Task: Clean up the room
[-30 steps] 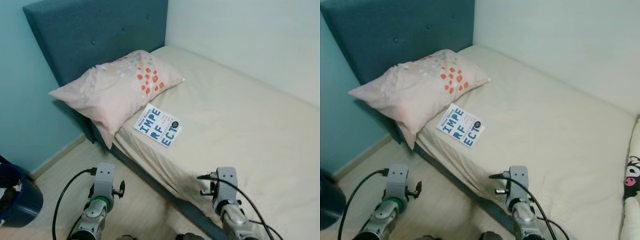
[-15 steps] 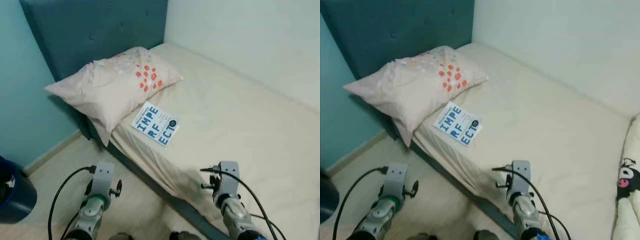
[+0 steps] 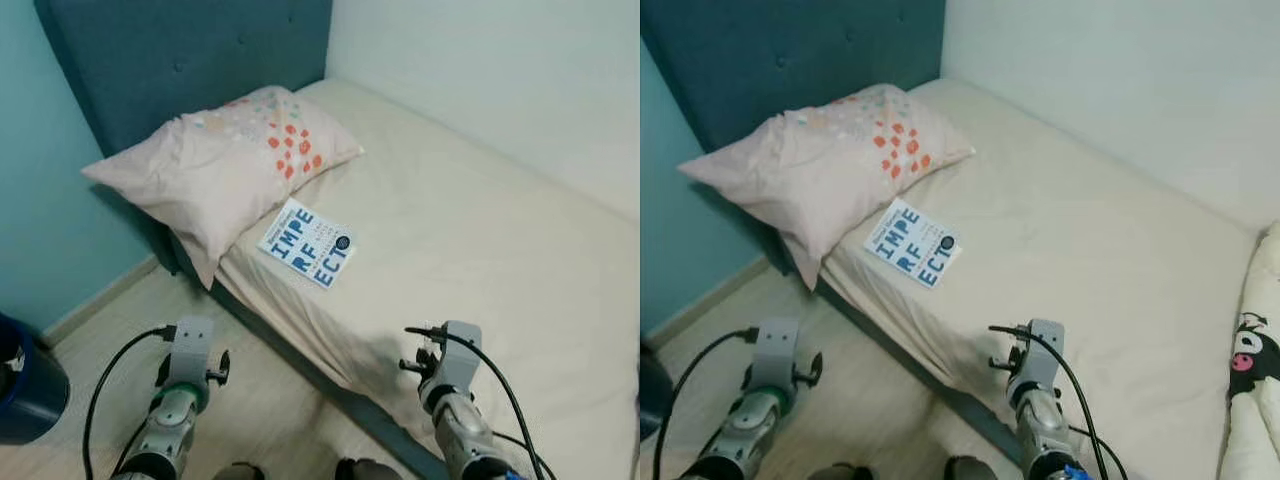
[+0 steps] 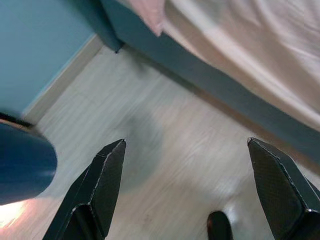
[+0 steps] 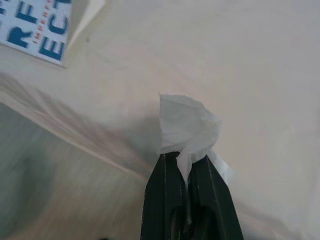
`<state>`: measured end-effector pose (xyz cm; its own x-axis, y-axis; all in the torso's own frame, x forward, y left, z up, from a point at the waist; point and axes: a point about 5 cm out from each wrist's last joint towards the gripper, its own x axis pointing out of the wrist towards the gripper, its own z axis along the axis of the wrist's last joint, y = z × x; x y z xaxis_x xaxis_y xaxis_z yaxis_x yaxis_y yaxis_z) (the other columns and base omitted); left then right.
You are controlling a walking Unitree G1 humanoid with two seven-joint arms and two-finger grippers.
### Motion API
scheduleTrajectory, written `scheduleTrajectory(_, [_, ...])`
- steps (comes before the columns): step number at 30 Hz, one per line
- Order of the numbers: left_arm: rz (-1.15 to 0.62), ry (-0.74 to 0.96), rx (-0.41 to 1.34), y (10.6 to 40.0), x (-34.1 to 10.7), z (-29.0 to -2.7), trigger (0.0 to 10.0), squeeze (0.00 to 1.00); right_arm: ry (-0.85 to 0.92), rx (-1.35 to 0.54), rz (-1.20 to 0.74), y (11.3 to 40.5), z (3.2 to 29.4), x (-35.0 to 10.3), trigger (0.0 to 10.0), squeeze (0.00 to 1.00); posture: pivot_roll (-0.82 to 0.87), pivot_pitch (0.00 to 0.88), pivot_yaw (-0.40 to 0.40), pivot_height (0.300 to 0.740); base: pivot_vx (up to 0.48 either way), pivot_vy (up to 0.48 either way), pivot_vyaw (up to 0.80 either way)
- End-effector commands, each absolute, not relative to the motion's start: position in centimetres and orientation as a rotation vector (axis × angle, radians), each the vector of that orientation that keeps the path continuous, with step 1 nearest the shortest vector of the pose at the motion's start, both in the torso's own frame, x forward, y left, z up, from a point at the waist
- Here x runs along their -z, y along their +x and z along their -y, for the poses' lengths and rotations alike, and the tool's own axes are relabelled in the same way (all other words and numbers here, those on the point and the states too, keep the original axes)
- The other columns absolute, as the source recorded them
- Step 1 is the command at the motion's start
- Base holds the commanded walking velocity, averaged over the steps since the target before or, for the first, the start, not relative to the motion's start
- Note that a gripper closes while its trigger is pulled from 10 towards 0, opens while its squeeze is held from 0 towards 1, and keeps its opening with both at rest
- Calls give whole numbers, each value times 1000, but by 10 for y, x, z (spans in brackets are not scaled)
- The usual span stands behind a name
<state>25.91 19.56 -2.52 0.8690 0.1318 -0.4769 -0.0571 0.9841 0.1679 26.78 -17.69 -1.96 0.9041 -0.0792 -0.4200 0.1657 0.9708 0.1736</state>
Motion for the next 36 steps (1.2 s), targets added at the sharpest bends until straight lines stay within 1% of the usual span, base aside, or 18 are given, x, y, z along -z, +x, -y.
scheduleTrajectory(1, [-519,126,-115,256,28,-196,10000,0,206,137,-413,269,178,18,10000,0,19,75,7,740,0,0,0])
scheduleTrajectory(8, [-538,83,-66,263,26,-187,10000,0,184,139,-392,276,176,12,10000,0,9,63,-4,740,0,0,0])
scheduleTrajectory(12, [-537,71,-76,261,27,-188,10000,0,172,139,-399,274,176,14,10000,0,9,63,-4,740,0,0,0])
scheduleTrajectory(14, [-527,108,-81,260,27,-187,10000,0,169,134,-406,270,177,17,10000,0,13,68,-7,740,0,0,0])
scheduleTrajectory(15, [-530,117,-77,260,27,-186,10000,0,172,138,-417,268,177,19,10000,0,15,56,-2,740,0,0,0])
scheduleTrajectory(23, [-523,98,-59,262,26,-184,10000,0,183,147,-436,265,173,23,10000,0,11,48,-10,740,0,0,0])
scheduleTrajectory(29, [-534,93,-34,256,30,-183,10000,0,206,156,-438,260,169,26,10000,0,6,46,-1,740,0,0,0])
scheduleTrajectory(33, [-524,111,8,257,29,-175,10000,0,221,160,-444,256,171,29,10000,0,44,44,-13,740,0,0,0])
scheduleTrajectory(36, [-515,105,33,258,28,-171,10000,0,219,154,-441,253,172,30,10000,0,38,44,-17,740,0,0,0])
